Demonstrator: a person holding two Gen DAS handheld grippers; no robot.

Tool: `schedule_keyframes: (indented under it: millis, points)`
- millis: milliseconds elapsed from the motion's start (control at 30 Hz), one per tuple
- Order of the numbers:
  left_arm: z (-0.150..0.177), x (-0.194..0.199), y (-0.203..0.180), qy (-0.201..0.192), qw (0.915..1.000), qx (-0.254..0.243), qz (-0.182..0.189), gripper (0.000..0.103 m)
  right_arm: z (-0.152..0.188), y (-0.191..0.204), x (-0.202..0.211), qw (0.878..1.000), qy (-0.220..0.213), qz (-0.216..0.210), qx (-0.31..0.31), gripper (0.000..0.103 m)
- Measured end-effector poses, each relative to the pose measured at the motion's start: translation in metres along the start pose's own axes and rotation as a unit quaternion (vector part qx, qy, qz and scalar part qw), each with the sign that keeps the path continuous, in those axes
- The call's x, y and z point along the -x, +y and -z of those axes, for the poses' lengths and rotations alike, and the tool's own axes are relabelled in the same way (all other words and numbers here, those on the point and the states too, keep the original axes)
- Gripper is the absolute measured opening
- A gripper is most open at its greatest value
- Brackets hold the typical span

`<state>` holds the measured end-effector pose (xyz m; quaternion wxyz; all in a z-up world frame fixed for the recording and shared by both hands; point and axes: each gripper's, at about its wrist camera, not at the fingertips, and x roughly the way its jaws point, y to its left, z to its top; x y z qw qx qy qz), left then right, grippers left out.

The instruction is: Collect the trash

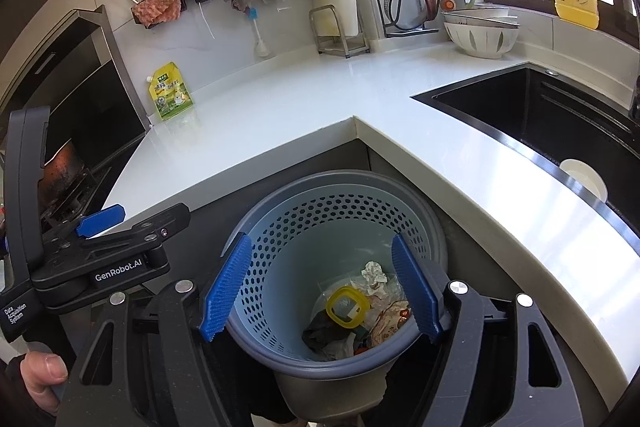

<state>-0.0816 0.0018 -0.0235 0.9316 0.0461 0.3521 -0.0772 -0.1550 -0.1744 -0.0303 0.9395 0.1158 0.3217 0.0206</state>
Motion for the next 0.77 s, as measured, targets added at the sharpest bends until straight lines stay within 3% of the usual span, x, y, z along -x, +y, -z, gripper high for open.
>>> schedule_keyframes:
  millis: [767]
  points:
    - [0.005, 0.012, -0.007, -0.011, 0.9998, -0.014, 0.000, 0.097, 0.003, -0.002, 0.009, 1.000, -0.011, -0.005, -0.005, 0.070]
